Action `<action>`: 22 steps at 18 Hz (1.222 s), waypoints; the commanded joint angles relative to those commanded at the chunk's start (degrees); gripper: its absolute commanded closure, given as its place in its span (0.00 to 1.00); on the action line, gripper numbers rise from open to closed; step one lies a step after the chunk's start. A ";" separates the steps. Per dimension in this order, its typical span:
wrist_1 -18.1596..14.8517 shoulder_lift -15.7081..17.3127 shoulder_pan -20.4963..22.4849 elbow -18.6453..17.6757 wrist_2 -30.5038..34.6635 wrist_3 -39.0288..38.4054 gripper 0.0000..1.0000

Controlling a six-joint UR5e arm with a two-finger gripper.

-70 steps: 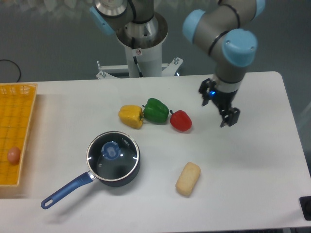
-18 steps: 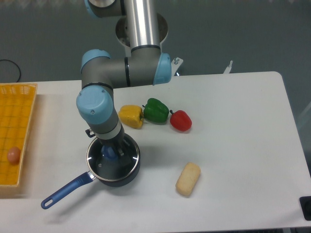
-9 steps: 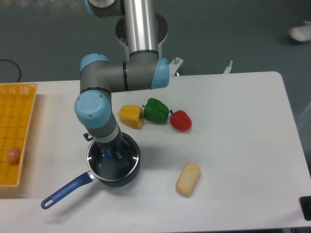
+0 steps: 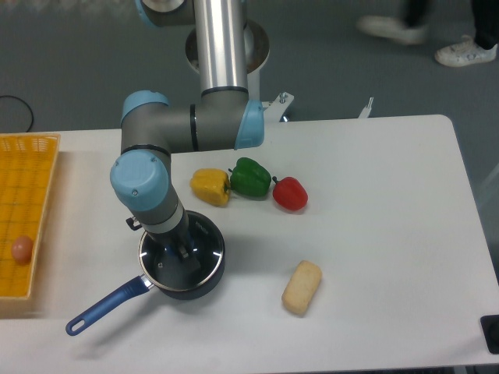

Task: Open the lid
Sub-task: 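Lower the gripper onto the blue knob of the glass lid, then close the gripper around the blue lid knob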

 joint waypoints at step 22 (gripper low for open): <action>0.00 0.26 0.00 0.00 -0.26 -2.46 0.41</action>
